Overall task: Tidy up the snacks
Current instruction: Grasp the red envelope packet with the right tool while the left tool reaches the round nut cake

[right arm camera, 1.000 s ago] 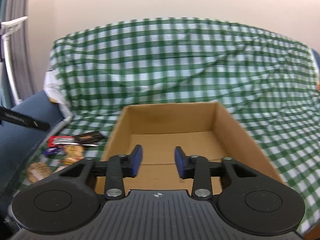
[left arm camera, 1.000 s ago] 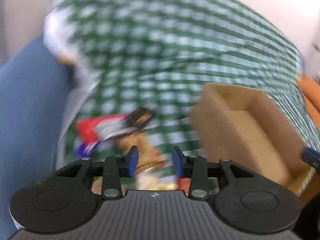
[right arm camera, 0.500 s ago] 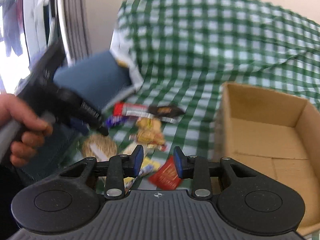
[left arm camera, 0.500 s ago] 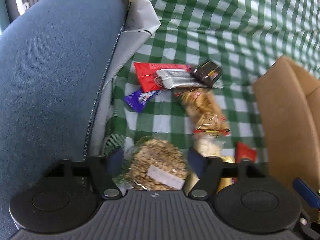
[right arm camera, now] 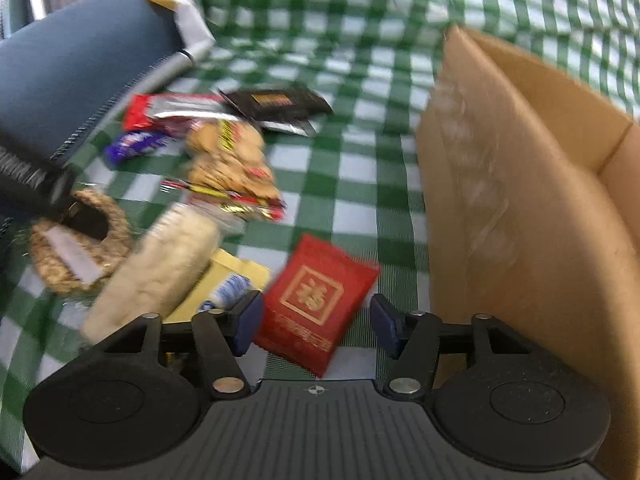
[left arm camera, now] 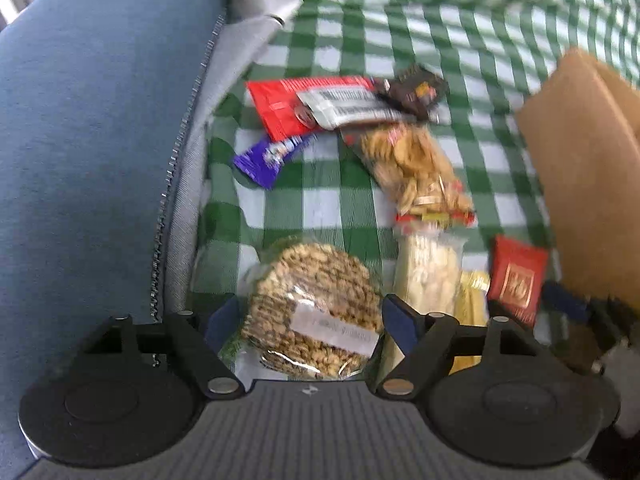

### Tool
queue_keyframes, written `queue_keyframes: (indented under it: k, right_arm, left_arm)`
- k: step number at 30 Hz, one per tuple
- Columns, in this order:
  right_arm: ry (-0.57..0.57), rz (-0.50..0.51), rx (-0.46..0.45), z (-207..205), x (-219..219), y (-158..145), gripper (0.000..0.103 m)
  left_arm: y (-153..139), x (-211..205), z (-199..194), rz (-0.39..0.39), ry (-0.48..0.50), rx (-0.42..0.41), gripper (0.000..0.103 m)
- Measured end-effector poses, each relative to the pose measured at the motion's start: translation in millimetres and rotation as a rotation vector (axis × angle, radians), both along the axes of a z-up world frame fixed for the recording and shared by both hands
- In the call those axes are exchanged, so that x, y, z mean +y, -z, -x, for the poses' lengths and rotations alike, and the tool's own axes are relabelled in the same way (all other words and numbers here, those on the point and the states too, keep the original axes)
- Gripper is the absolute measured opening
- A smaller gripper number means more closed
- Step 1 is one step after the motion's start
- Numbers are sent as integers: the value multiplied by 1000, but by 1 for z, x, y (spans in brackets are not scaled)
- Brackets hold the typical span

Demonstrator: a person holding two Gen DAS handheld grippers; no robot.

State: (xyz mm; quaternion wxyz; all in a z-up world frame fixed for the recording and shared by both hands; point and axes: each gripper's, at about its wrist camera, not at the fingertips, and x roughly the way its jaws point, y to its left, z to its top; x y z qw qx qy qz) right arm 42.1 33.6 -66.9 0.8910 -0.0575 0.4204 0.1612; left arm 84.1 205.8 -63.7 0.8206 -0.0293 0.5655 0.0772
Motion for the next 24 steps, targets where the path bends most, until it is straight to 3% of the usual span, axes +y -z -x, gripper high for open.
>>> queue_keyframes:
  k: [4, 7, 9, 10, 13, 16, 19, 22, 24]
  right_arm:
    - [-6, -10, 12, -5, 2, 4, 67]
    - [-47, 9, -11, -2, 7, 4, 61]
    - [-80, -3, -19, 1, 9, 3, 38]
    - [-95, -5, -23, -2, 10, 2, 20]
    - [-129, 8, -39, -1, 13, -2, 8]
    - [-155, -4, -43, 6, 8, -5, 7]
    - [-177, -19, -59, 14, 2, -9, 7]
    - [-189, -38, -77, 19, -4, -14, 7]
    - [-189, -53, -65, 20, -8, -16, 7]
  left_arm:
    - [11, -16, 0, -85, 82, 32, 87]
    - [14, -21, 0, -114, 114, 30, 88]
    - [16, -21, 0, -109, 111, 26, 87]
    - [16, -20, 0, -106, 109, 22, 86]
    - [14, -21, 2, -105, 117, 5, 83]
    - [5, -17, 6, -96, 99, -38, 68]
    - [-6, -2, 11, -29, 33, -84, 54]
    - [-7, 5, 11, 18, -4, -77, 53]
    - [-5, 4, 11, 21, 2, -60, 60]
